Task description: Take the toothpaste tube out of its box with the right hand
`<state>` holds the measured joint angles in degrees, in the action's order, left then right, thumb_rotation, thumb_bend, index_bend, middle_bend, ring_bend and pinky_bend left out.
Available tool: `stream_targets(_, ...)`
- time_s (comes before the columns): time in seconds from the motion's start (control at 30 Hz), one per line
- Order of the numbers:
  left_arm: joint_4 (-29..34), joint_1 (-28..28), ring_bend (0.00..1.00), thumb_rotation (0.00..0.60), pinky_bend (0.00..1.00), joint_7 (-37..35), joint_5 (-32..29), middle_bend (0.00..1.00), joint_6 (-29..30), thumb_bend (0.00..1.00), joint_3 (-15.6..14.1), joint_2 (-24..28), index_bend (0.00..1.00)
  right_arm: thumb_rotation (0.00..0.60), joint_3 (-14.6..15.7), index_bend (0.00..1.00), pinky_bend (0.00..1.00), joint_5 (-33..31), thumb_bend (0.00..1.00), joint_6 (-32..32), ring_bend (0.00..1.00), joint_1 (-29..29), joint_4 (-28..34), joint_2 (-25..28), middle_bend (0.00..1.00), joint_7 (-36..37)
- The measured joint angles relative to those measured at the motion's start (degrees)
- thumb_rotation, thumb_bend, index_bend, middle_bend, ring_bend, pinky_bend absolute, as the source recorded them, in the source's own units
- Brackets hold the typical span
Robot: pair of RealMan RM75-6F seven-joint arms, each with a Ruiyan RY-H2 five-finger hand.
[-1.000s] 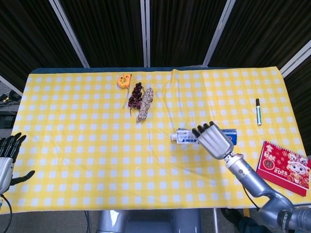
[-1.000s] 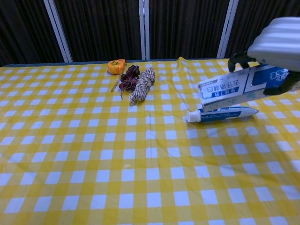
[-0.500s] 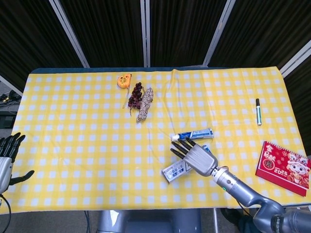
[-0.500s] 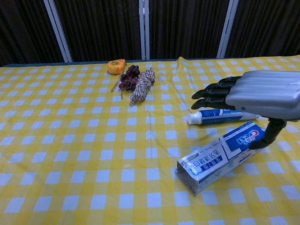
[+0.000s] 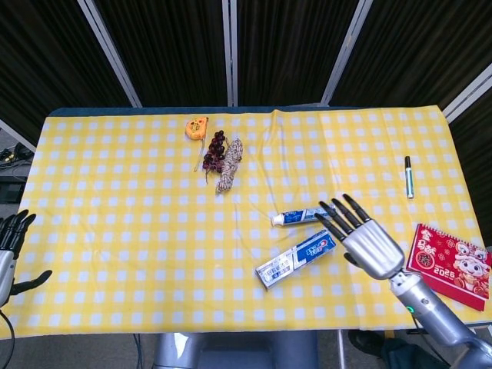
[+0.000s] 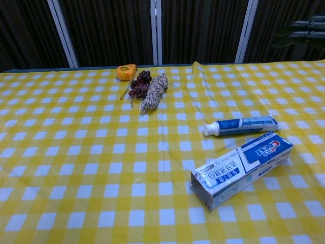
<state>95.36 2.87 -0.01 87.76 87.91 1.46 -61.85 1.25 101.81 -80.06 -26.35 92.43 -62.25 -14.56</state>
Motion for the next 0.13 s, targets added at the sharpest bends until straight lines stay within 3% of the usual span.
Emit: stream_targets(0.13,0.11,-0.18,0.0,0.6,0.0,-0.1,0.32,0.0,0.47,0.0,-0.03,0.07,0.0,0.6,0.56,0.0,0.0,-0.22,0.0,-7.97,0.0,5.54,-7.04,-0.8,0.0,6.11)
